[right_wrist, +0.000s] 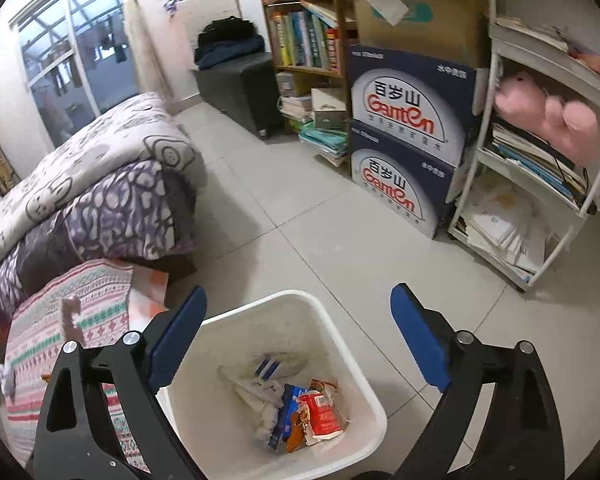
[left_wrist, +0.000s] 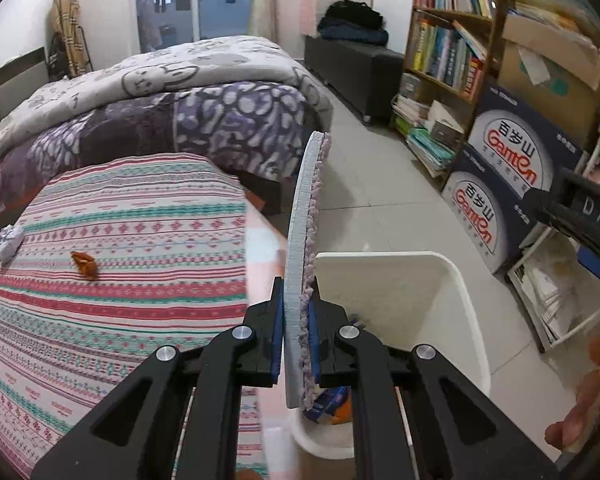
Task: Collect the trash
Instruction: 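Carry the blue box to the bin and open the right tool while the left tool carries the strip, then open the left tool over the bin to drop the grey-white strip, then grasp the second orange peel on the tablecloth with the left tool, then grasp the crumpled white paper on the tablecloth with the right tool, then carry the crumpled paper to the bin and open the right tool while the left tool carries the orange peel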
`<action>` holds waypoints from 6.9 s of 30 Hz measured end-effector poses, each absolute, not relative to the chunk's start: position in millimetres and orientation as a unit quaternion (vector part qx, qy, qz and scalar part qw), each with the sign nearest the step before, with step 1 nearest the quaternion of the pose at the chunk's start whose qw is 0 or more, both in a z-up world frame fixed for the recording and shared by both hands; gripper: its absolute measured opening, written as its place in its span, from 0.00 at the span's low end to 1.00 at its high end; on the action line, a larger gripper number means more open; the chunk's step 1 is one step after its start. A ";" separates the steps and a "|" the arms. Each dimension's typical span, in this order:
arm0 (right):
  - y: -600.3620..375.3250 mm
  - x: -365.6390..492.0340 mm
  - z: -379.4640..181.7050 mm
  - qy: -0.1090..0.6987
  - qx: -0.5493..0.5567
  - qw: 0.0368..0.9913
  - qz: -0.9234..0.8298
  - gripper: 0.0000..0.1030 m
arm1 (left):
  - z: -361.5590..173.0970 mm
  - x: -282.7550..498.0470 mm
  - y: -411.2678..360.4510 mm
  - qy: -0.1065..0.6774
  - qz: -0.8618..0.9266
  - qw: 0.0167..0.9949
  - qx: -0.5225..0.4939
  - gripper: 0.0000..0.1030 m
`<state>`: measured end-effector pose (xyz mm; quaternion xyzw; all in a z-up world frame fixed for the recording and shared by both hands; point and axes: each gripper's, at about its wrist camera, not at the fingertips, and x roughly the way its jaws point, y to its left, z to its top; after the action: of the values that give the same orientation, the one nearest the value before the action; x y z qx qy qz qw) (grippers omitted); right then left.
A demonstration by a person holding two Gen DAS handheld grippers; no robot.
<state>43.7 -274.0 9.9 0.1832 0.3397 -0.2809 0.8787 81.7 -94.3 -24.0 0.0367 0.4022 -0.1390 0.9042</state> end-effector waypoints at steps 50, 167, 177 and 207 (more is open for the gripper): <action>-188.5 108.2 -11.1 0.407 0.177 0.879 -0.176 0.93 | -130.1 245.8 124.4 0.495 0.125 0.860 -0.022 0.41; -64.5 129.0 -7.4 0.357 0.060 0.925 -0.115 0.54 | 27.9 123.5 173.5 0.353 0.074 0.932 -0.020 0.29; -101.1 121.6 -0.1 0.346 0.085 0.923 -0.148 0.54 | 30.7 122.3 138.0 0.339 0.054 0.939 -0.009 0.29; -225.8 86.1 -7.1 0.371 0.138 0.886 -0.242 0.58 | -0.4 110.3 -4.8 0.383 -0.074 0.920 0.036 0.30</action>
<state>86.1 -225.8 -7.1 0.1384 0.3706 -0.2424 0.8859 110.3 -4.8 -0.4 0.0360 0.3826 -0.0745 0.9202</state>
